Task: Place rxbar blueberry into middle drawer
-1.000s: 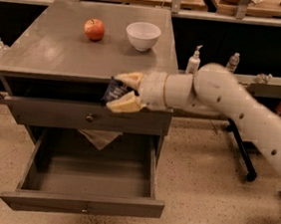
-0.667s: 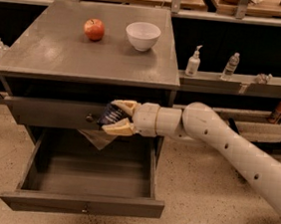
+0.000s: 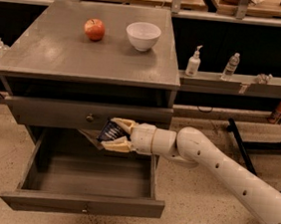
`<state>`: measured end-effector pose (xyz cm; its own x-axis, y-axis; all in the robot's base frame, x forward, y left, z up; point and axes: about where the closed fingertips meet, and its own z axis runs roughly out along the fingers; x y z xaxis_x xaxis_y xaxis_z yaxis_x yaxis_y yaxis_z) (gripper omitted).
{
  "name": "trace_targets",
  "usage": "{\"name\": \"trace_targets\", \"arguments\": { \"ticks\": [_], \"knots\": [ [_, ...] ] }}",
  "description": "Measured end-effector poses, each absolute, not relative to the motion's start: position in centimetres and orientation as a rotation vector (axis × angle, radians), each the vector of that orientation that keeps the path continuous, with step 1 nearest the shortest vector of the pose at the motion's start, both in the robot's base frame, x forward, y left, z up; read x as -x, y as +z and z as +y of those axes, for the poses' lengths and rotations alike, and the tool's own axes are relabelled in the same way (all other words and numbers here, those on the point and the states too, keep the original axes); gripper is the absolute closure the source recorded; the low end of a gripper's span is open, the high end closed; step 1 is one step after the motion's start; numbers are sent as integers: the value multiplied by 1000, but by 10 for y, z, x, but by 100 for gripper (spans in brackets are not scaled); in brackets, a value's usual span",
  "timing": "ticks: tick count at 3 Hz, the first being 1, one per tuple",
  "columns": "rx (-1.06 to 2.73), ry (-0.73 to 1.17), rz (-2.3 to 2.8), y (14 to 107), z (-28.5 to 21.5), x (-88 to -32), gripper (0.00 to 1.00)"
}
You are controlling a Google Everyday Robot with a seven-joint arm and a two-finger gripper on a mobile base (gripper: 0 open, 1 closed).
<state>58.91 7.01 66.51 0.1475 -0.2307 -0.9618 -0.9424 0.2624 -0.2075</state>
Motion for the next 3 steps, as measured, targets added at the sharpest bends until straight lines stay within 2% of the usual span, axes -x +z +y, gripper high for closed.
{"name": "trace_targets", "arguments": {
  "ticks": [1, 3],
  "knots": [
    [1237, 779, 1378, 632, 67, -593, 100],
    [1363, 784, 1524, 499, 49, -587, 100]
  ]
}}
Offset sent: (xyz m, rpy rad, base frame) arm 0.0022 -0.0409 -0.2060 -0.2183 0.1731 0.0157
